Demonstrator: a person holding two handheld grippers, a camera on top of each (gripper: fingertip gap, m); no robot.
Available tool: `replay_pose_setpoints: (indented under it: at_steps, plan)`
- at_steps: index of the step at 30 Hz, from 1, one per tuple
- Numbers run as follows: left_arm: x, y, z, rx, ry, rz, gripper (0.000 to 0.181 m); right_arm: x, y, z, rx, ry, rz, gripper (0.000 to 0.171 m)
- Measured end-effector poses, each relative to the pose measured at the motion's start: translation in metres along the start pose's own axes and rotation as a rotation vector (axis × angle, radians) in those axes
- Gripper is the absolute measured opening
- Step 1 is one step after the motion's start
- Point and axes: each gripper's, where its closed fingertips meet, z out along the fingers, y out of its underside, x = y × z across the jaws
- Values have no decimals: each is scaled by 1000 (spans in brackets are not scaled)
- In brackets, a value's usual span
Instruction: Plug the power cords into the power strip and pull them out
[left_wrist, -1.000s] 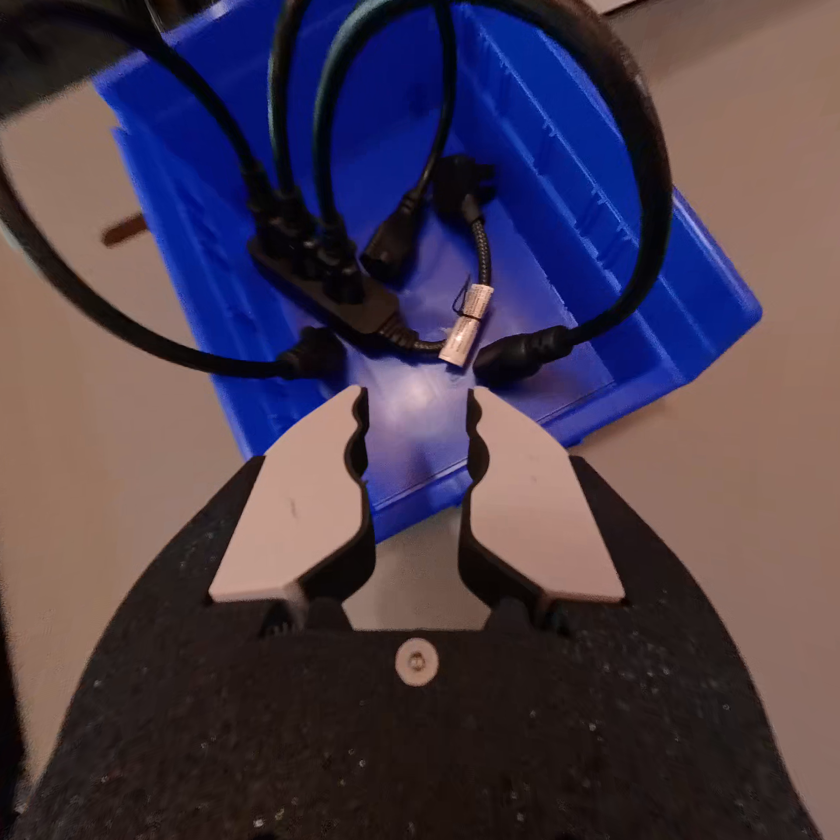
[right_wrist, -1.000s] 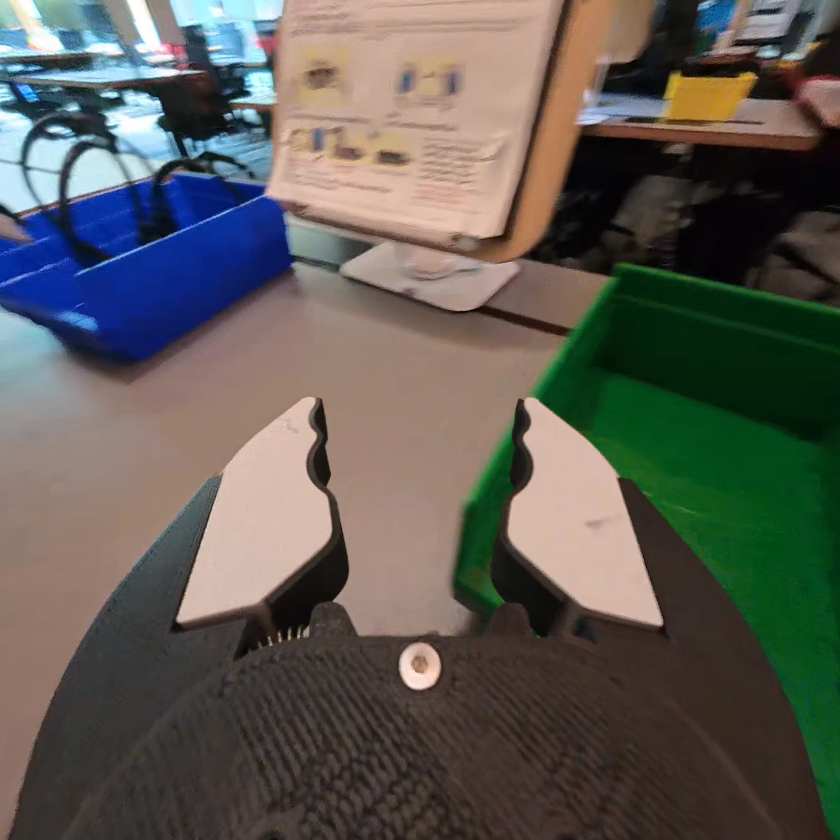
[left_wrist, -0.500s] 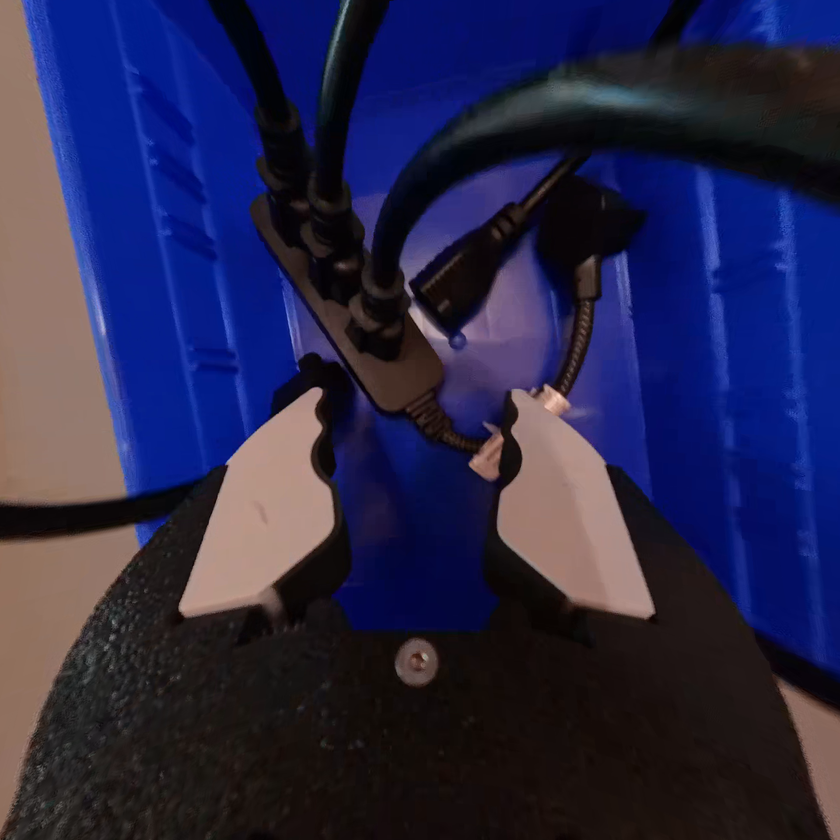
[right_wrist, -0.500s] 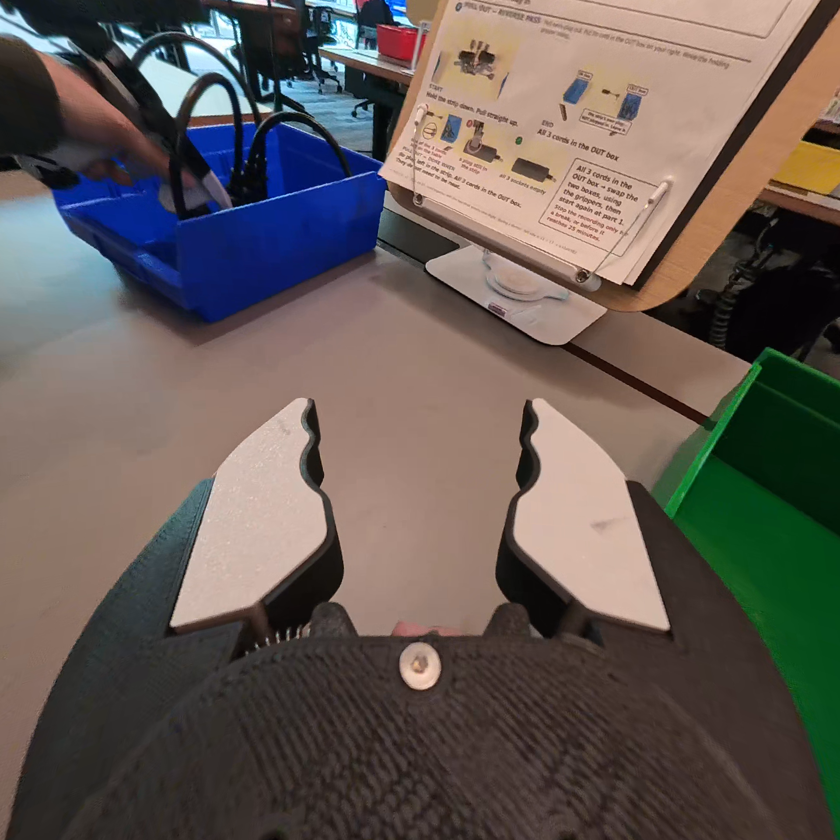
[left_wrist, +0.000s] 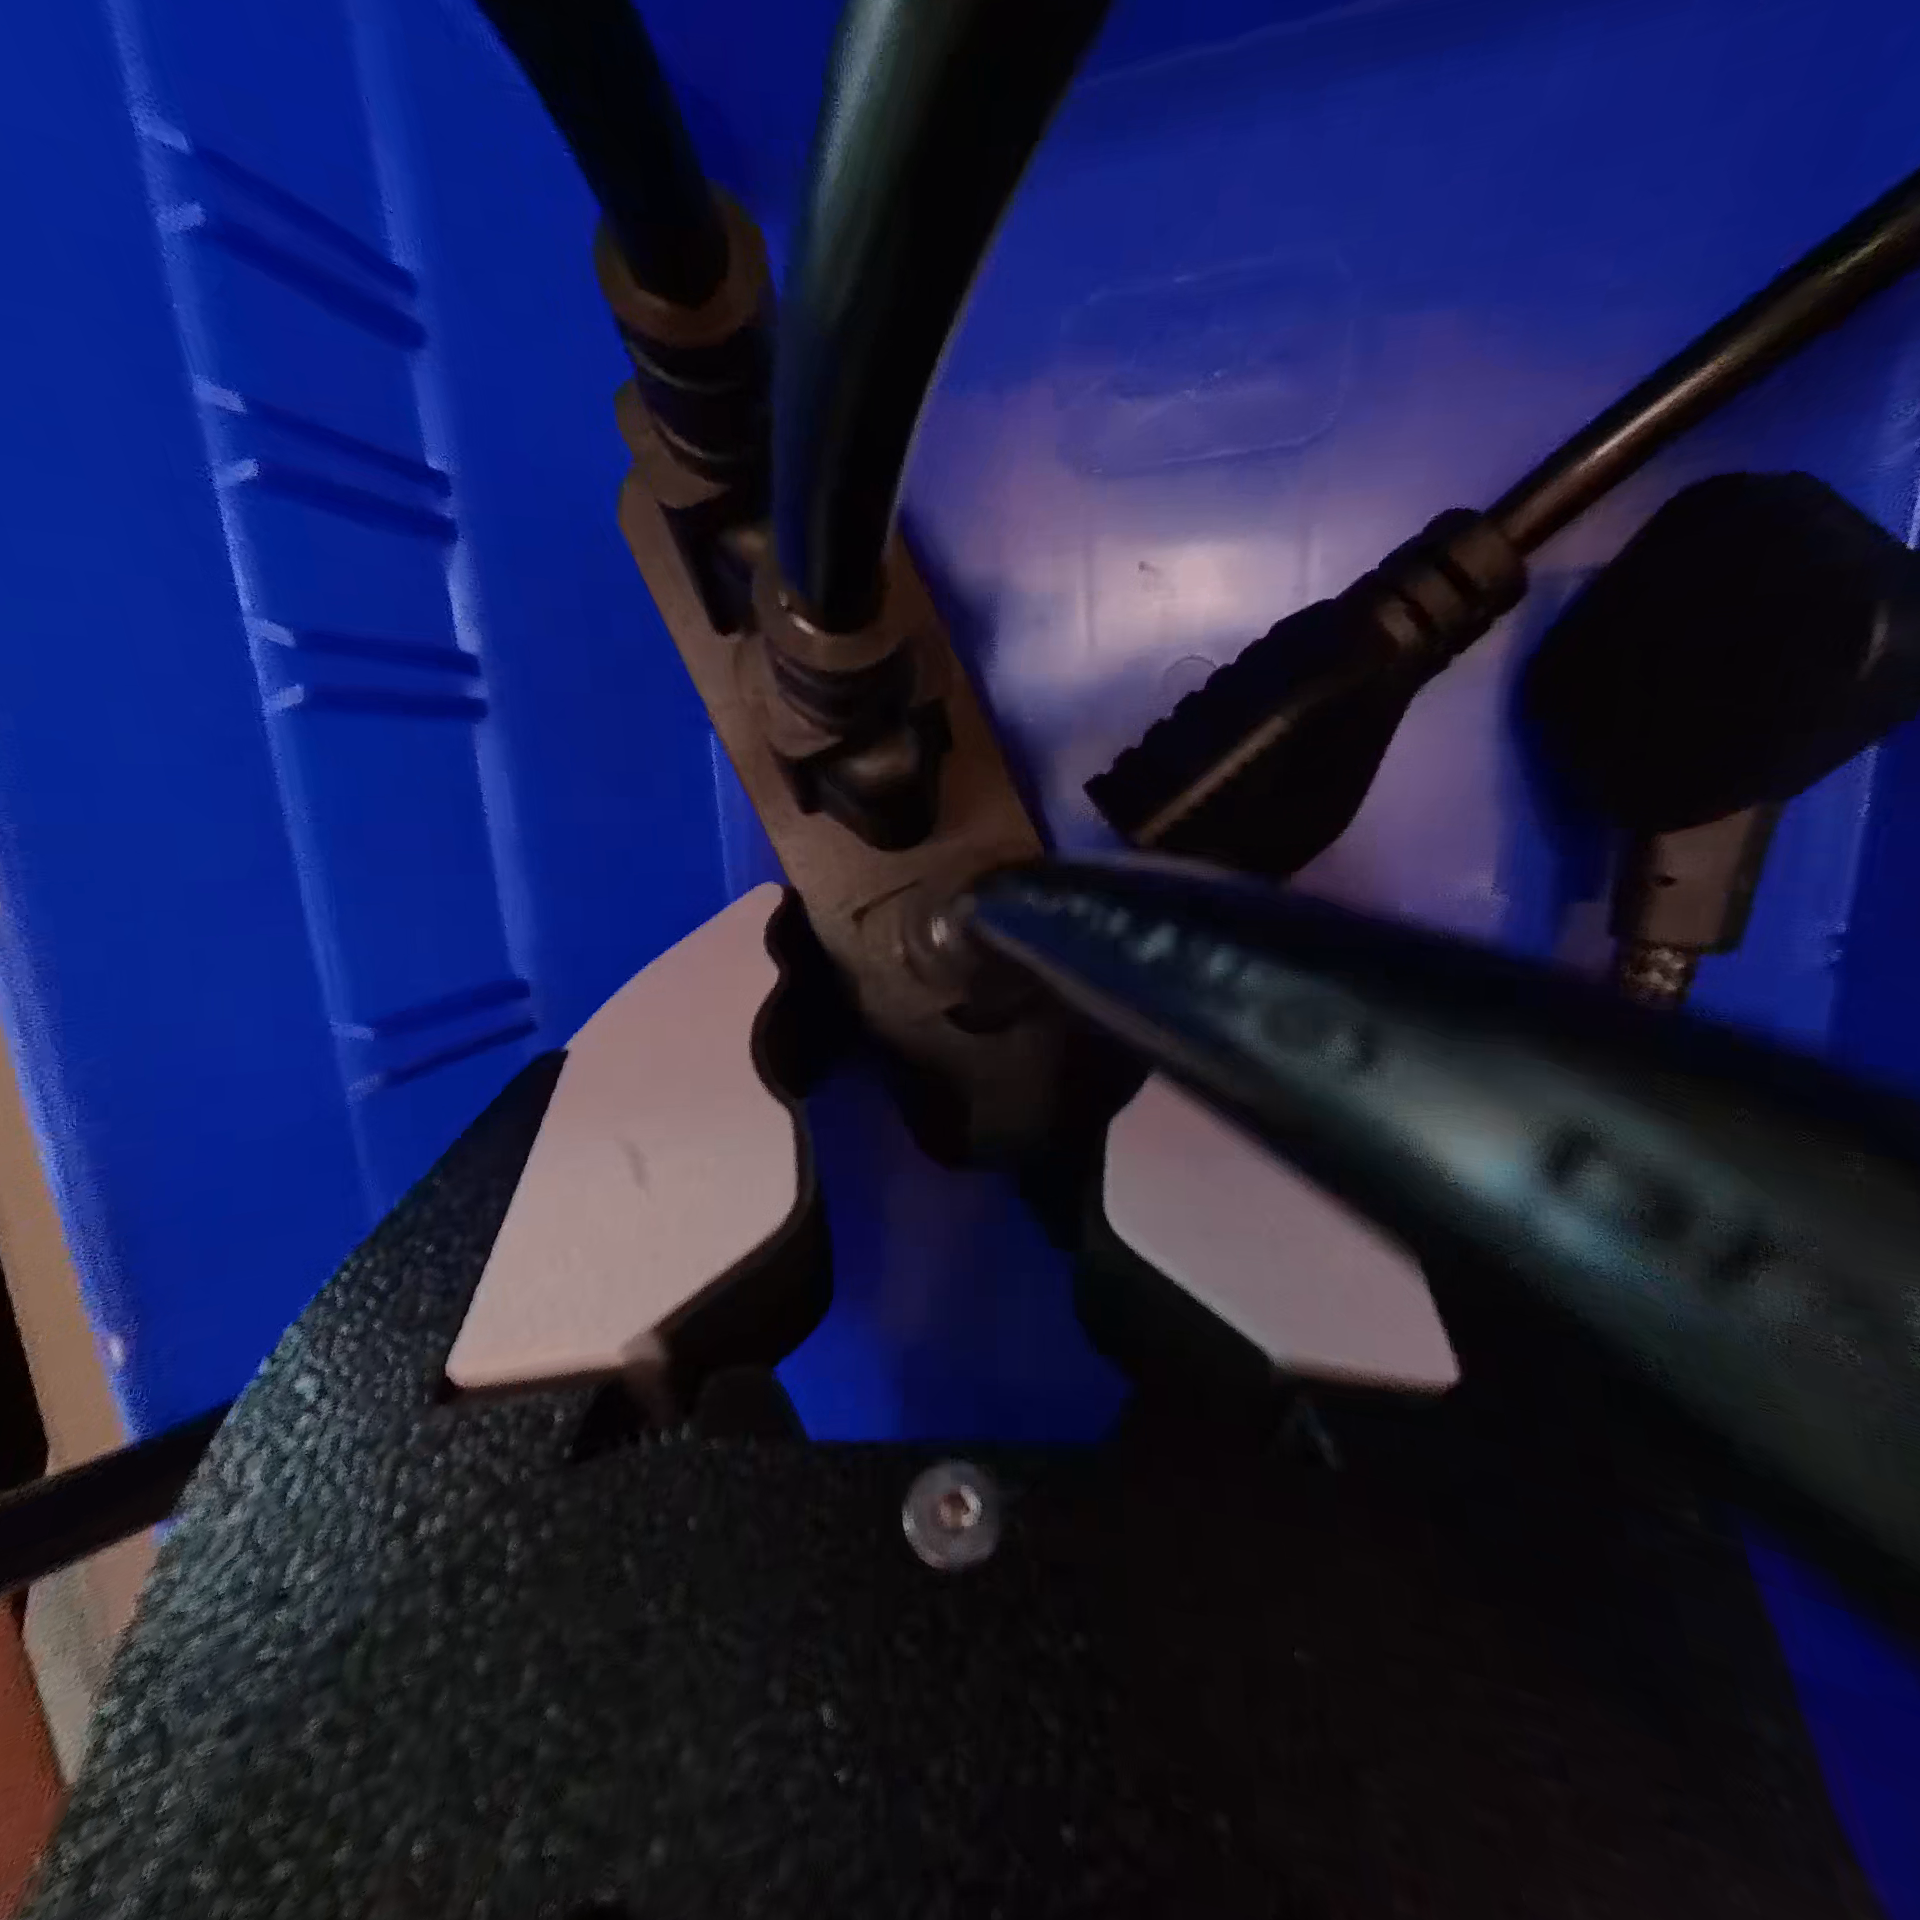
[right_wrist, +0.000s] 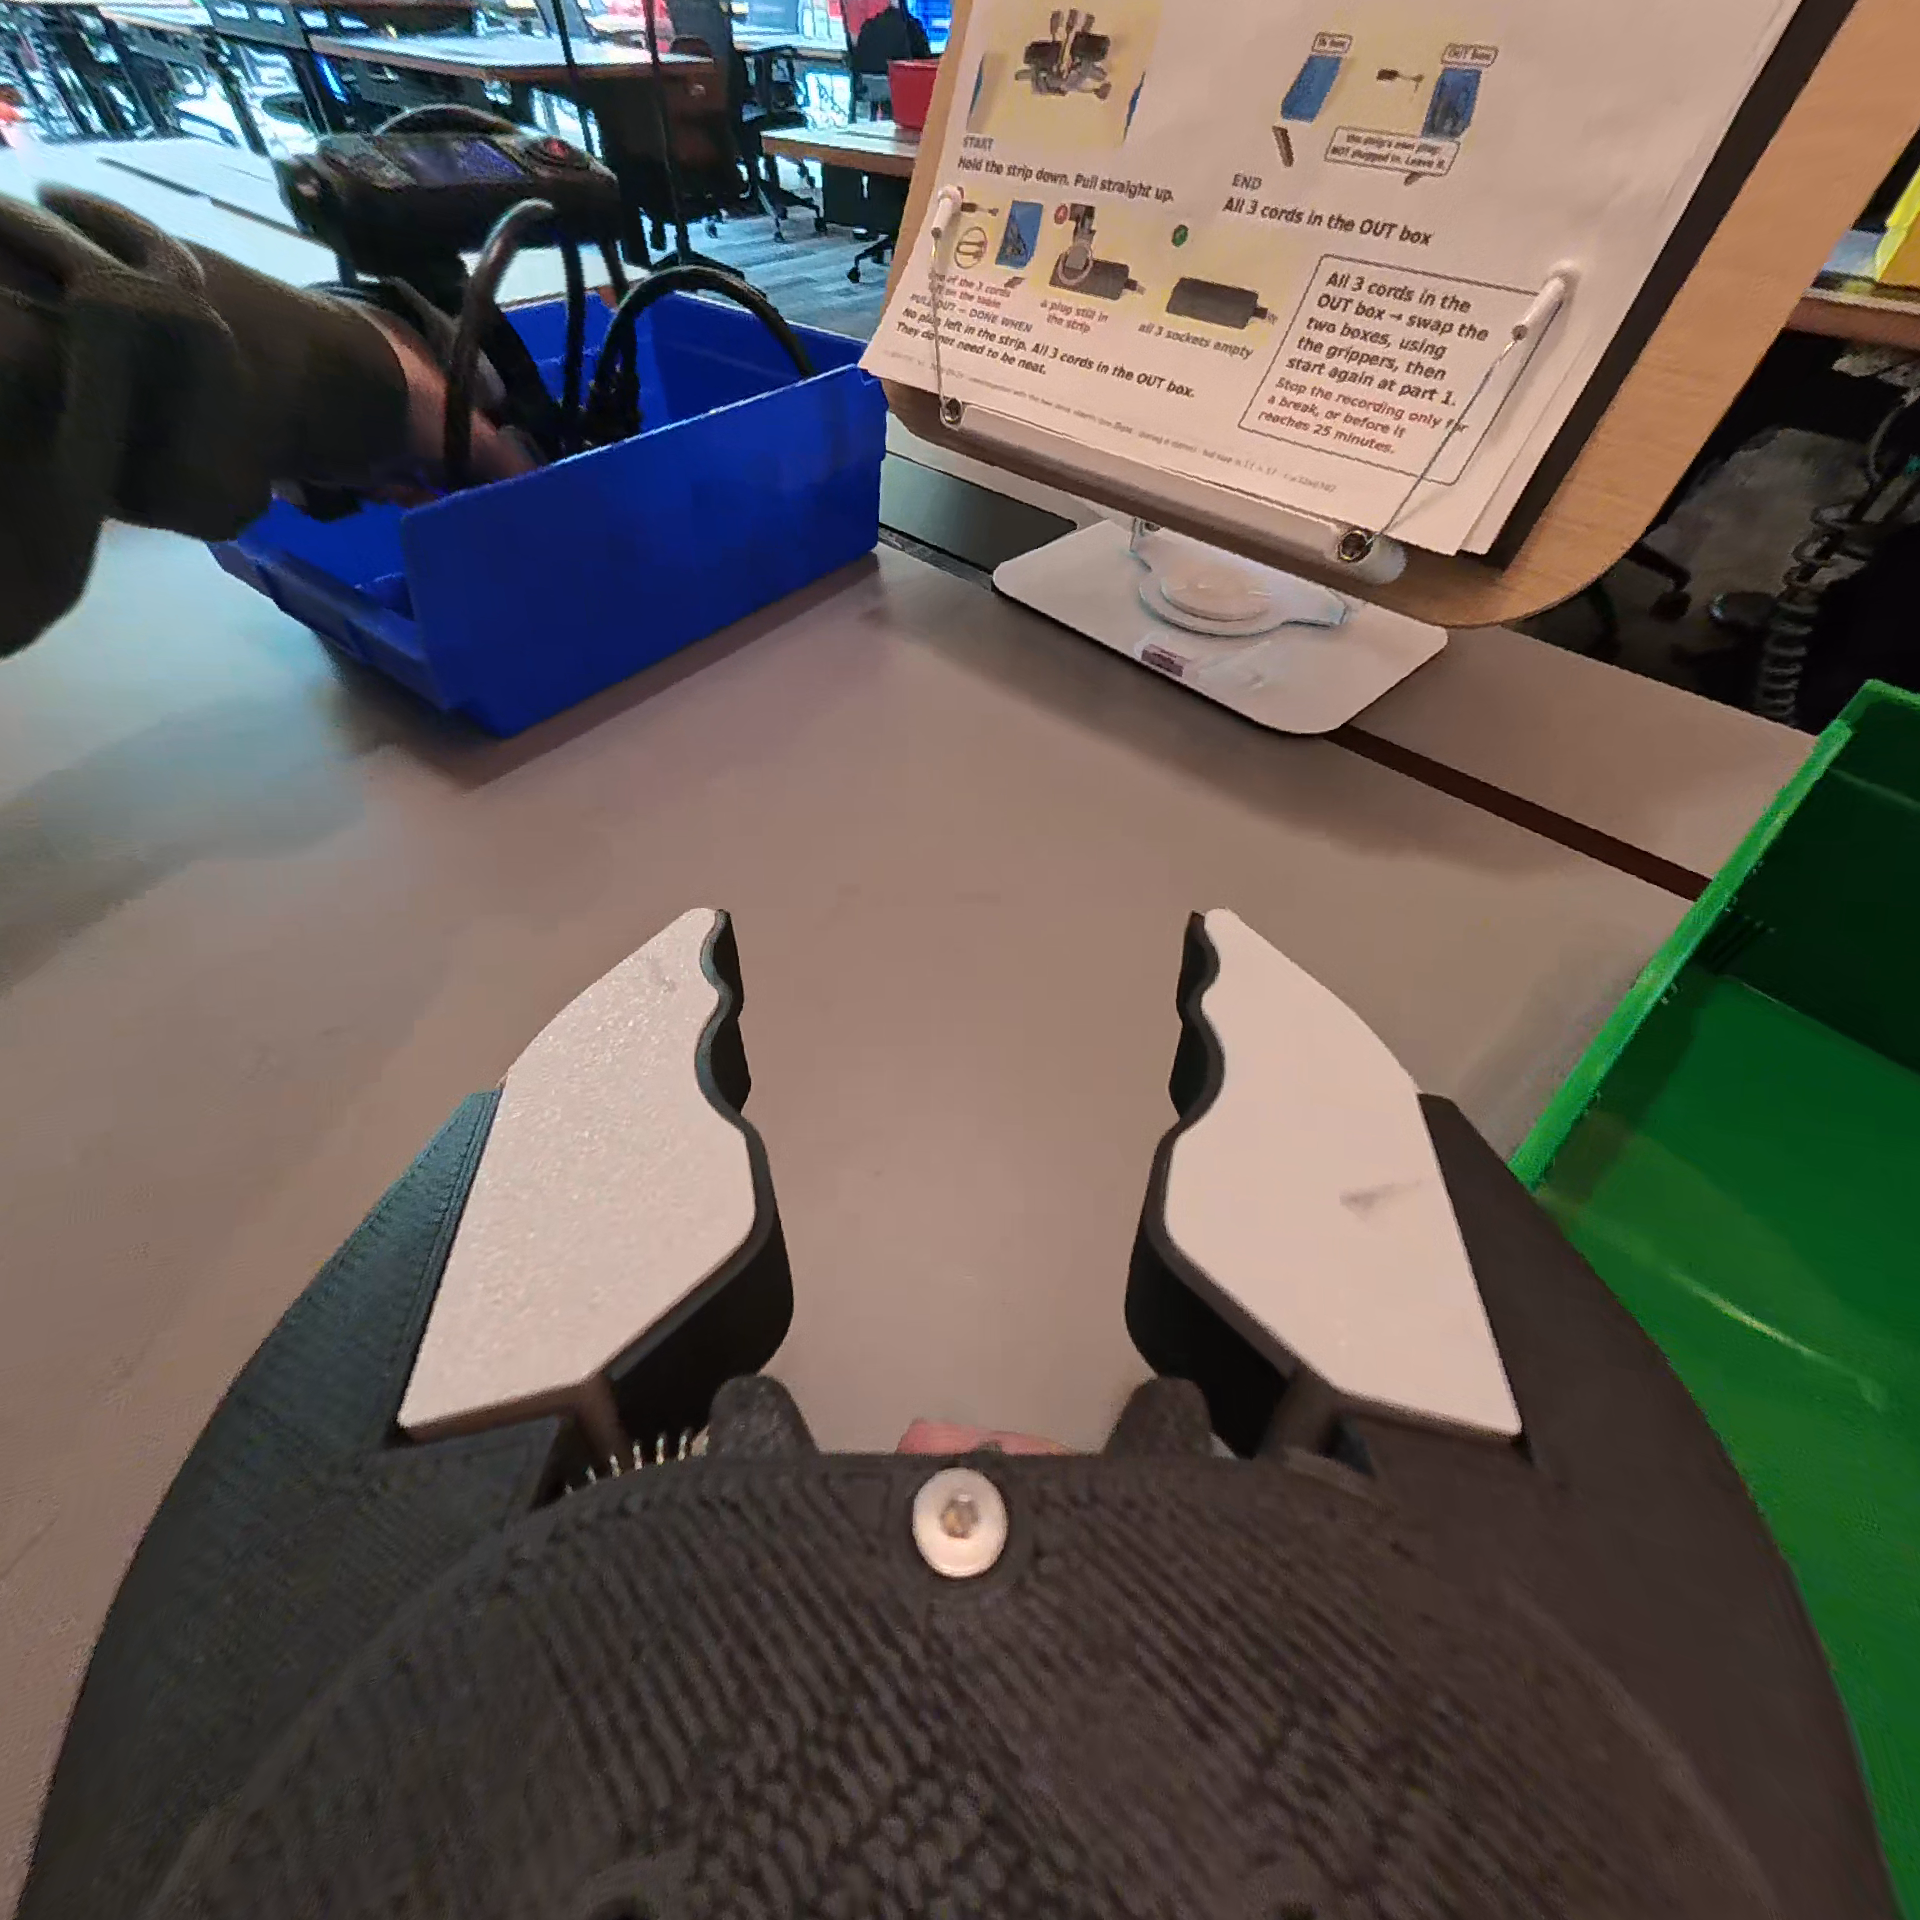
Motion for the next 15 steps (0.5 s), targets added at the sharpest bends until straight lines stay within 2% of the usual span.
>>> replay_pose_setpoints:
  at_steps: [1,9,15]
  plan:
    - [0,-1,1,29,10,1,54,-1,1,1,-3,-5,-6,81]
    - [2,-2,-2,132,23,85,51,-3,-12,-7,17,14,-52,77]
    - [-3,0,-35,180,-58,375,50,4,-19,-16,29,50,-68,76]
